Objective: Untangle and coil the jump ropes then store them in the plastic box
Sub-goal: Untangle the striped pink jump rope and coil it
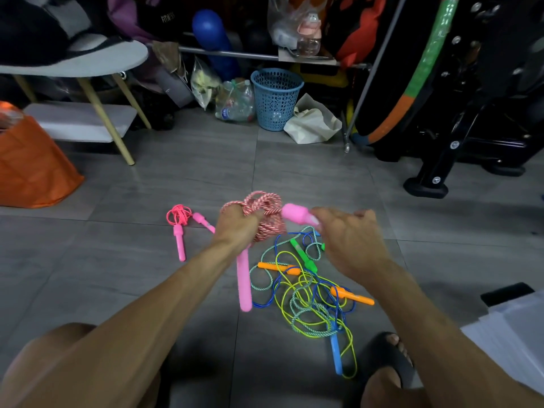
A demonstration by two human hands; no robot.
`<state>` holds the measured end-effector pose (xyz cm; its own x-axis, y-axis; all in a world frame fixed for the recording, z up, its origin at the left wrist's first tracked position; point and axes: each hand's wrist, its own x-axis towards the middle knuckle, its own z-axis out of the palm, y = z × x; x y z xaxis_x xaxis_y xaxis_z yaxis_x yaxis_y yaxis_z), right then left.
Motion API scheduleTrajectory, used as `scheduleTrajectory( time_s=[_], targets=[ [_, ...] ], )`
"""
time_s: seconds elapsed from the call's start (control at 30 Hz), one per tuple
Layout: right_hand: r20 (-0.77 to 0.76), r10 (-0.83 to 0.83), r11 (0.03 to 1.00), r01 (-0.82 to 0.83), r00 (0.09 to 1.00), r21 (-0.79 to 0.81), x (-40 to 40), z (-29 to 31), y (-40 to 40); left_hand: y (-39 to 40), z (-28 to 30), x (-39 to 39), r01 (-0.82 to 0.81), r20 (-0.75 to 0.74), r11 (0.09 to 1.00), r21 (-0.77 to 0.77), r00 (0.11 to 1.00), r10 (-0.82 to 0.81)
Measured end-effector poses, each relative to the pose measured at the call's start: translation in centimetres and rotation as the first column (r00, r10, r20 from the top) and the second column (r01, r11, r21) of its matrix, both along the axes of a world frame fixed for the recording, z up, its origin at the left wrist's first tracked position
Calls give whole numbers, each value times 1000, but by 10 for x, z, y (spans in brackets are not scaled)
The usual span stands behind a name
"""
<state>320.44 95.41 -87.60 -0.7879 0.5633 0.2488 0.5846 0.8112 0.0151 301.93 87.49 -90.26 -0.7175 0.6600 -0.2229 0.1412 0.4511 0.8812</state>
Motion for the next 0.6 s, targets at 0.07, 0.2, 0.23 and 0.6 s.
scheduleTrajectory(
  time_s=[0.07, 0.2, 0.23, 0.6],
  targets=[
    [6, -106, 990, 106, 994, -89, 6, 5, 7, -1, -2, -8, -24, 85, 999, 24, 996, 22],
    [62, -281, 919, 287, 958, -271, 9, 2, 14, -6, 1, -3, 337, 225, 940, 58, 913, -341],
    [0, -297, 878, 273, 955, -394, 7, 0, 16, -8, 1, 0, 390, 268, 917, 85, 877, -398],
    [-381, -619, 379, -164, 687, -911, -9, 12, 20, -8, -6, 3, 316, 258, 947, 57, 912, -319]
  ],
)
